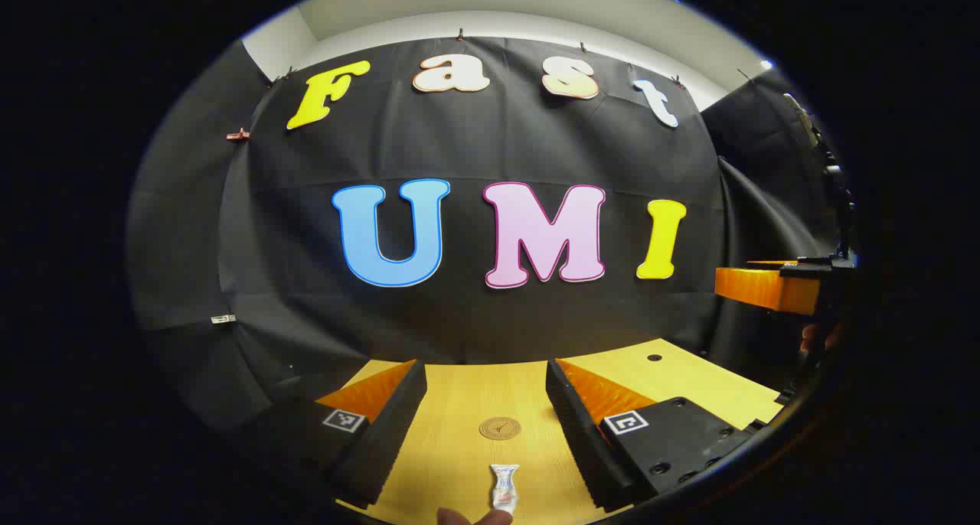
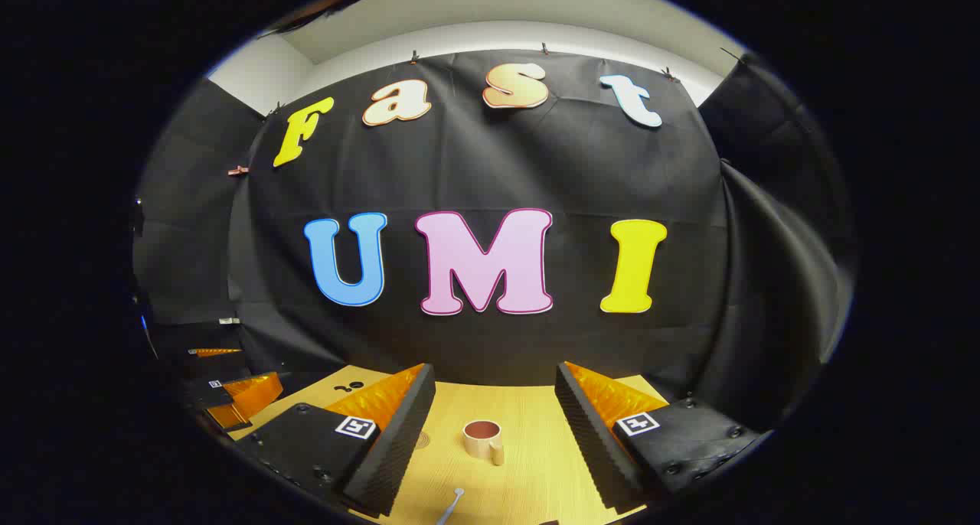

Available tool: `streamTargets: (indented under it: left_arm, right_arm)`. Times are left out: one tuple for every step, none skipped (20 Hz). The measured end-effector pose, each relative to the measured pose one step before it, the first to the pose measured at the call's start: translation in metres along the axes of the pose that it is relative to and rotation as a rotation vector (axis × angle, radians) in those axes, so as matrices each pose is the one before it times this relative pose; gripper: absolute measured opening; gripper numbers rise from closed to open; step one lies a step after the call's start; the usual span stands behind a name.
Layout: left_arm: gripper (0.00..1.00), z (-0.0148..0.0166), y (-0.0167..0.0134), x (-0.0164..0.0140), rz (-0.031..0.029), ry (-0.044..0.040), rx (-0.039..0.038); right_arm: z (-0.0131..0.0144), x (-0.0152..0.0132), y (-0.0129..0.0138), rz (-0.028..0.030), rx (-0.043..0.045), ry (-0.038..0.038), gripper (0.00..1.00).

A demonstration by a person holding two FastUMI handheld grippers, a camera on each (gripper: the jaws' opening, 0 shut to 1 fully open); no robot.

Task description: Put the toothbrush and toothpaste on the desktop into the cup, then pick up the cup and place it on the coaster on the desktop.

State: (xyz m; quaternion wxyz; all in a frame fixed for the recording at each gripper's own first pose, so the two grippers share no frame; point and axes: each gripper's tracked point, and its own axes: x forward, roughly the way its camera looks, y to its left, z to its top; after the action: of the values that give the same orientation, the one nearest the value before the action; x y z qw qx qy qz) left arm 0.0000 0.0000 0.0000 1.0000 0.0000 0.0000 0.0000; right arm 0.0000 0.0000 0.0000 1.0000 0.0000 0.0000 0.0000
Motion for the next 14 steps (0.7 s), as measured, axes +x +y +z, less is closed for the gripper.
streamTargets:
  left_arm:
    - [0.97, -0.0026, -0.00126, 0.00131, -0.00175, 0.00452, 0.00021]
    - [0.97, -0.00088, -0.00081, 0.00046, -0.00141, 0.00353, 0.00016]
    - [0.97, 0.00026, -0.00158, 0.00128, -0.00122, 0.00453, 0.00117]
    - [0.98, -0.00204, -0.00077, 0.00144, -0.00149, 0.00296, 0.0014]
    - [0.97, -0.00085, -0.00101, 0.0006, -0.00143, 0.00239, 0.00234]
    - [0.97, 0.00065, -0.0004, 0.00154, -0.00052, 0.00173, 0.00206]
    - [0.97, -0.0018, -0.00017, 0.00123, -0.00142, 0.00192, 0.00141]
    - [0.97, -0.00128, 0.00011, 0.0012, 0.00017, 0.00355, 0.00219]
    - [0.97, -0.00041, 0.00054, 0.00041, 0.00222, 0.00115, 0.0018]
    - [0.97, 0.00048, 0.00057, 0.0013, 0.00084, 0.00094, 0.0003]
    - [0.97, -0.00097, 0.0005, 0.0011, 0.00017, -0.00093, -0.00024]
    - [0.97, 0.00125, -0.00001, 0.00168, -0.00046, 0.00008, 0.00021]
    - [0.97, -0.00208, -0.00013, 0.00197, 0.00028, 0.0016, 0.00056]
    - [0.97, -0.00048, 0.00011, 0.00196, -0.0003, 0.00109, -0.0008]
  right_arm:
    - [-0.00139, 0.0007, -0.00038, -0.00092, 0.00122, 0.00301, 0.97]
    - [-0.00115, 0.001, 0.00008, 0.00049, 0.00151, 0.00541, 0.97]
    - [-0.00279, 0.00184, -0.00147, 0.00006, 0.00102, 0.00431, 0.97]
    - [-0.0015, 0.00161, -0.00115, -0.00135, 0.00052, 0.00547, 0.96]
    - [-0.00146, 0.001, 0.00021, 0.00088, 0.00196, 0.00312, 0.96]
    - [-0.00051, 0.00139, -0.00033, 0.00165, 0.00305, 0.00135, 0.96]
    - [-0.00138, 0.00175, 0.00172, 0.00216, 0.00005, 0.00374, 0.96]
    - [-0.00093, 0.0016, -0.00047, 0.00262, -0.00267, 0.00204, 0.96]
    - [-0.00076, 0.00181, 0.00113, 0.00327, -0.00263, 0.00243, 0.96]
    - [-0.00139, 0.00132, 0.00144, 0.00362, -0.0022, 0.00228, 0.96]
    - [-0.00132, 0.00175, 0.00074, 0.00326, -0.00227, 0.00202, 0.96]
    - [-0.00031, 0.00088, 0.0016, 0.00425, -0.00322, 0.00121, 0.96]
    - [-0.00106, 0.0014, 0.00102, 0.00282, -0.00471, 0.0015, 0.96]
    - [-0.00098, 0.00163, 0.00176, 0.00506, -0.00404, 0.00272, 0.96]
